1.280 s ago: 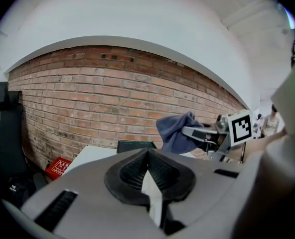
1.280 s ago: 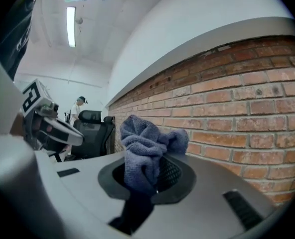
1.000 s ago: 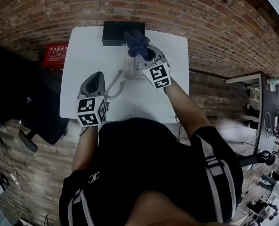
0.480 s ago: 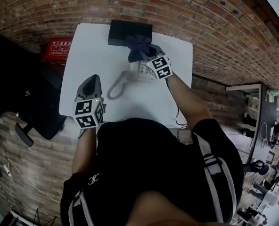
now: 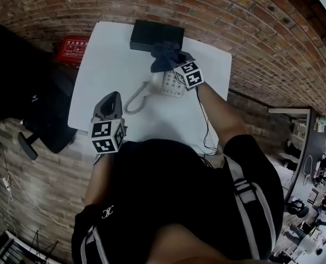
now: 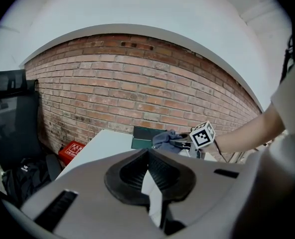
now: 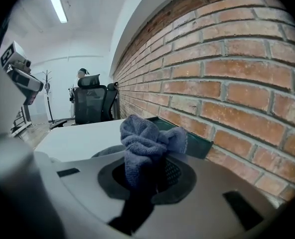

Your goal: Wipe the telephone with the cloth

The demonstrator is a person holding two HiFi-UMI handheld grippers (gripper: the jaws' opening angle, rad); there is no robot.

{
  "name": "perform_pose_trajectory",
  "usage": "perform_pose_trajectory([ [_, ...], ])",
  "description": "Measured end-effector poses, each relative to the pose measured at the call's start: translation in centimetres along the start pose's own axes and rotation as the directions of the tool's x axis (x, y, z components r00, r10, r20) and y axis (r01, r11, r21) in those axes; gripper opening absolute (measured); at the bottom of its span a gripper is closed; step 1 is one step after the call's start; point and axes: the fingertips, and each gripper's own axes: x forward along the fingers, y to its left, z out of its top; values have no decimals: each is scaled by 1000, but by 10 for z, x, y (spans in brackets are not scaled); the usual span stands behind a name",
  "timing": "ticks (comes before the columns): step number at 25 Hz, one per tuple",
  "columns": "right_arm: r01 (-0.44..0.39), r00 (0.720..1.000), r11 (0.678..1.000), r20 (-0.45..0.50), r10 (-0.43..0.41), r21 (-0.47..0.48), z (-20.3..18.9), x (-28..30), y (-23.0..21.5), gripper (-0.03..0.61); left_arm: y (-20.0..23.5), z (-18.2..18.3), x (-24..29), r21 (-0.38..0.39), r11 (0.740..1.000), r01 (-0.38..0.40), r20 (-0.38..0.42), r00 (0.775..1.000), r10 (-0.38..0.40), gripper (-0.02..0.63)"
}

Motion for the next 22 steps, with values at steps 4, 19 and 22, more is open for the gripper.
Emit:
perform_pose_trajectory([
  [4, -37, 999, 999, 1, 37, 30, -4, 3, 7, 38, 1, 0, -3, -3, 1000, -28, -2, 1000, 28, 0],
  [19, -134, 991, 990, -14, 134, -36, -14, -19, 61, 38, -18, -5, -18, 8, 999, -33, 13, 999, 33, 0],
  [22, -158, 987, 986, -24, 156, -63, -19, -25, 75, 38, -19, -5, -21, 12, 999, -36, 21, 999, 35, 0],
])
